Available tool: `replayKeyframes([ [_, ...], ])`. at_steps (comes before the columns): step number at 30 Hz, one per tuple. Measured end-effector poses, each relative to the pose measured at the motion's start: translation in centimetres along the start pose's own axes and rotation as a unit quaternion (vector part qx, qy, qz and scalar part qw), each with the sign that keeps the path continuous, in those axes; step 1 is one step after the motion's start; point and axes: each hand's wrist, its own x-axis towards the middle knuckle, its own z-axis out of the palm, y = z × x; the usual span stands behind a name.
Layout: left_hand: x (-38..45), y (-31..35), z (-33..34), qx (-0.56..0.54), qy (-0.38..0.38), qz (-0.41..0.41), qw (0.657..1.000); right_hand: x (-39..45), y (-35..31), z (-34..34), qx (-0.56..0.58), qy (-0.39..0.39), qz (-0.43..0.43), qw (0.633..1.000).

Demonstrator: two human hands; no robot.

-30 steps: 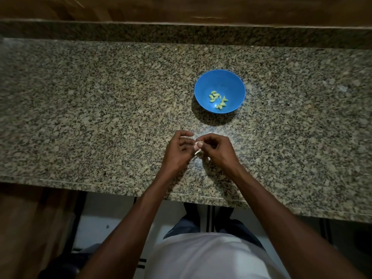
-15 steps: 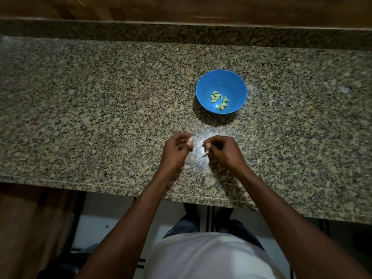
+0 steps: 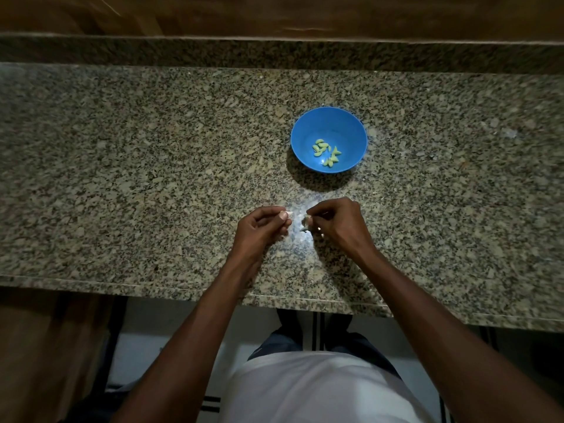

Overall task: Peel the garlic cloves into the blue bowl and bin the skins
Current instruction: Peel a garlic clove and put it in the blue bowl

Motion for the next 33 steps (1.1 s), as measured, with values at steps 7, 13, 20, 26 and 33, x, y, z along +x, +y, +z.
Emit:
replayKeyframes([
  [7,-0.6,0.3,0.9,0.049,-0.007,0.053,0.997,-0.9,-0.6,-1.0,0.031,0.008,0.035,0.999],
  [13,-0.3,0.6,2.5,0.187,-0.080,0.175,0.963,-2.1,-2.0,-2.3,0.366,-0.128,0.228,0.893],
  [20,-0.2,-0.2,3.9,0.267,-0.069,0.208,0.939,-2.5,-0.5,-4.7,0.350,-0.118,0.235,0.899],
  [26,0.7,-1.5,2.7,0.329,0.044,0.227,0.916,-2.7,0.8,-4.7,0.015,-0.043,0.097,0.994],
  [33,1.9,-2.6,0.9,0.462,0.005,0.250,0.851,-2.9,1.3,-2.0,-0.280,-0.005,-0.085,0.956],
])
